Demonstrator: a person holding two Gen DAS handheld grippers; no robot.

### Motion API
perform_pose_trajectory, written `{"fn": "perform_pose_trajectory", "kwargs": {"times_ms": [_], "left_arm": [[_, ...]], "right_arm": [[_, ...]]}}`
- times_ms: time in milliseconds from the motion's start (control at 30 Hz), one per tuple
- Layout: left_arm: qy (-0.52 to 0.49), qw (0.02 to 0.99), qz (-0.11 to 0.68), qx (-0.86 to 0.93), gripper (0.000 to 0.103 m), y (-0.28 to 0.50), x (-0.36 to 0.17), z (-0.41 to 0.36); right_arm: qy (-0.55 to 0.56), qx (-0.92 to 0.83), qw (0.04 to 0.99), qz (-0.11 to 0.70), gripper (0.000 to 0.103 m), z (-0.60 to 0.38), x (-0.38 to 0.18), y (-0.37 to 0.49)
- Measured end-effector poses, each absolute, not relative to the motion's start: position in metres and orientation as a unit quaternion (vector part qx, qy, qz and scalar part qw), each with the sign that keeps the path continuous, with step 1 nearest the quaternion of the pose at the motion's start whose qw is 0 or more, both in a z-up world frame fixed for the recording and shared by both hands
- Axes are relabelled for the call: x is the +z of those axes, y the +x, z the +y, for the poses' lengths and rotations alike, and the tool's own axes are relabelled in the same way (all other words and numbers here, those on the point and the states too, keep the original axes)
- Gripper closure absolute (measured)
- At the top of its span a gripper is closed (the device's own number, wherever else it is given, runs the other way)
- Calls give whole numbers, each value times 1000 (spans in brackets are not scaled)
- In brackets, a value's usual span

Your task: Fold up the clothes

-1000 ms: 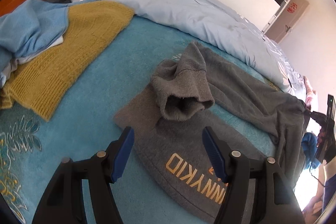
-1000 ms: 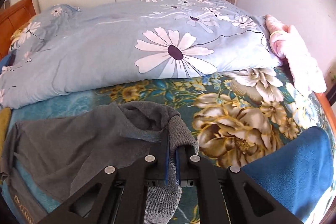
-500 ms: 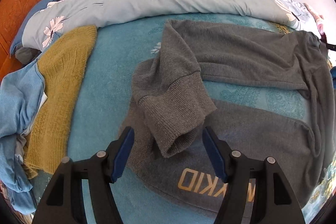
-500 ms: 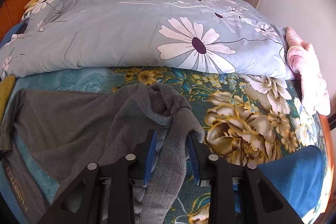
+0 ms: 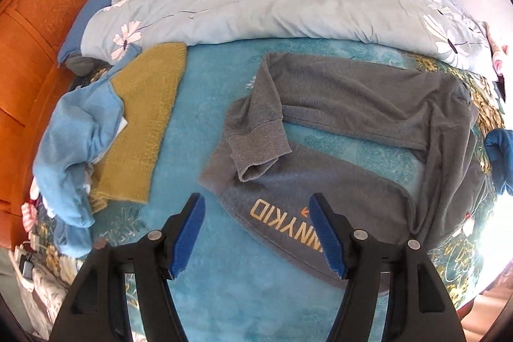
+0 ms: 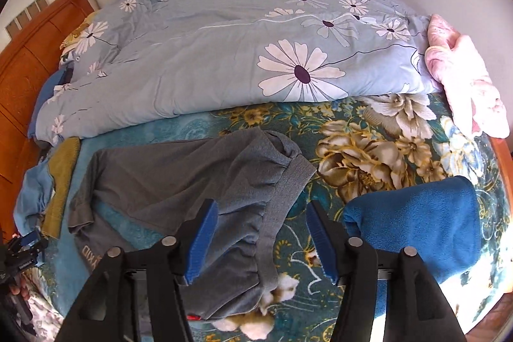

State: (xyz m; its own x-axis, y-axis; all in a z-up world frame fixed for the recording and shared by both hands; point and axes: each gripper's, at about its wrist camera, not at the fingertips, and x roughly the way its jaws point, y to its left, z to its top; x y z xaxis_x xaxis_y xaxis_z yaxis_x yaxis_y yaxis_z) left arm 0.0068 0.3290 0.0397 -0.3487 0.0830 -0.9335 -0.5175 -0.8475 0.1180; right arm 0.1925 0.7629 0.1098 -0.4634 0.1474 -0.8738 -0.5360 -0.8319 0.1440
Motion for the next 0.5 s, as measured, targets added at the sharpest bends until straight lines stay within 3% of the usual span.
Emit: {"fn": "perform_pose_trajectory", "kwargs": {"times_ms": [200,500], "left_arm": [[-527,182,240,795,34,31,59,347],[-440,235,420,758,34,8,-3,356]], "right_arm": [[-493,837,131,201,32,727,136,185],[-513,799,219,226,31,679,149,181]]}}
